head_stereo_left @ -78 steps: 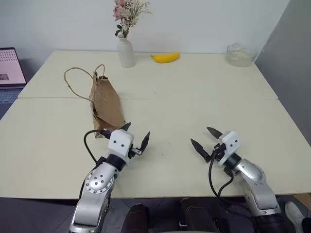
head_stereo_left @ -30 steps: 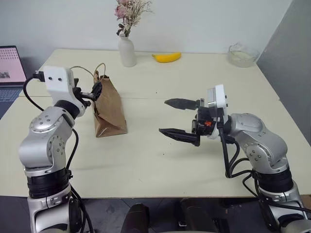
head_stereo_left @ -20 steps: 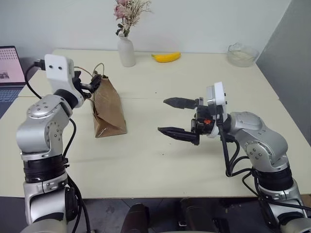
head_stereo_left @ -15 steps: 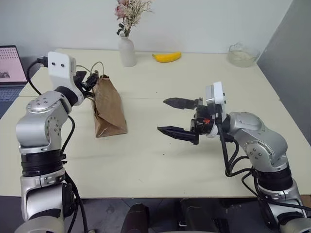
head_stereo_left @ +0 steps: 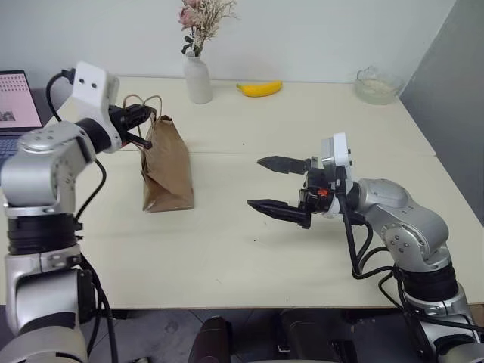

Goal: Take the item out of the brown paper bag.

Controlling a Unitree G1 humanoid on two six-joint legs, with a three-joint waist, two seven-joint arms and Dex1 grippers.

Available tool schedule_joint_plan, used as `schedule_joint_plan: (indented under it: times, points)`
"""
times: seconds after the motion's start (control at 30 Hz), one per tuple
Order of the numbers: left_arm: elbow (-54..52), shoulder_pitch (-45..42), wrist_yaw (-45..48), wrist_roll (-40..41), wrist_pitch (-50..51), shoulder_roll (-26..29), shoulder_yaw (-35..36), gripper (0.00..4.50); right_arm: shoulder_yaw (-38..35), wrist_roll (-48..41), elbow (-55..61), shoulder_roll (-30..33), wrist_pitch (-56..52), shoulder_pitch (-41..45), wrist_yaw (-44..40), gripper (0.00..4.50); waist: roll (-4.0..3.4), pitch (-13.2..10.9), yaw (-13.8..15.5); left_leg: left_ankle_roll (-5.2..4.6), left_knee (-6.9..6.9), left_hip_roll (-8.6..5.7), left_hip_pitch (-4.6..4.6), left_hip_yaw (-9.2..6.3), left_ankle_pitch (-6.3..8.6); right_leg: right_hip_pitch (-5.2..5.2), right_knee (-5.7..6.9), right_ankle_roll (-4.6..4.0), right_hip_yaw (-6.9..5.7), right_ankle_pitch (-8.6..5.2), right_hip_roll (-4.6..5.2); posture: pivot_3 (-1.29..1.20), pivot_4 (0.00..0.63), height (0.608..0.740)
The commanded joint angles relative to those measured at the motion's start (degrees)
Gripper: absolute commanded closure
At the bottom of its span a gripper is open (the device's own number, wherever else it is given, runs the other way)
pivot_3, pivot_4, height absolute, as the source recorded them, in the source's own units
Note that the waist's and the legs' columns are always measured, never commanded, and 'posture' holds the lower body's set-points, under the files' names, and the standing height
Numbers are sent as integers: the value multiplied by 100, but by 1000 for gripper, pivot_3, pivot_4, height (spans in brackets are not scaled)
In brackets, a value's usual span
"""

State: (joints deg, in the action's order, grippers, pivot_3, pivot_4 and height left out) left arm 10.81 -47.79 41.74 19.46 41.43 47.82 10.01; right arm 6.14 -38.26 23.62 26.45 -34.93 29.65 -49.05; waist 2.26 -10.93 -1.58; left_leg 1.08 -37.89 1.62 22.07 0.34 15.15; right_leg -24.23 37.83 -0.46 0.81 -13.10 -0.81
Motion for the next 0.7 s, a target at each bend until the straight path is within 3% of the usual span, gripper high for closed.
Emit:
schedule_joint_plan:
  times: [0.03,0.2,0.47,0.7]
  points:
    - [359,-526,758,41,-413,218,-179,4472,-146,-14,266,63,158,-55,-16,0,0,0,6,0,0,-1,0,0,0,0,0,0,-1,0,0,0,150,740]
    - [1585,-1533,1898,-197,-1332,18,-719,4472,-234,133,459,132,241,-305,219,0,1,-1,31,0,-4,-5,12,0,0,-3,-3,0,-8,0,-3,0,150,740]
    - [3646,-3093,3363,-657,-2754,-846,-1286,4472,-597,111,1496,441,305,-1435,692,0,2,0,69,-1,-13,-13,86,15,0,-62,-7,2,-14,0,-11,0,150,740]
    - [4900,-3619,3824,-1068,-3757,-1795,-1493,4472,-846,149,2366,569,161,-2306,1430,0,4,-1,53,-2,-14,-14,98,25,0,-83,-1,4,-3,-1,-12,0,150,740]
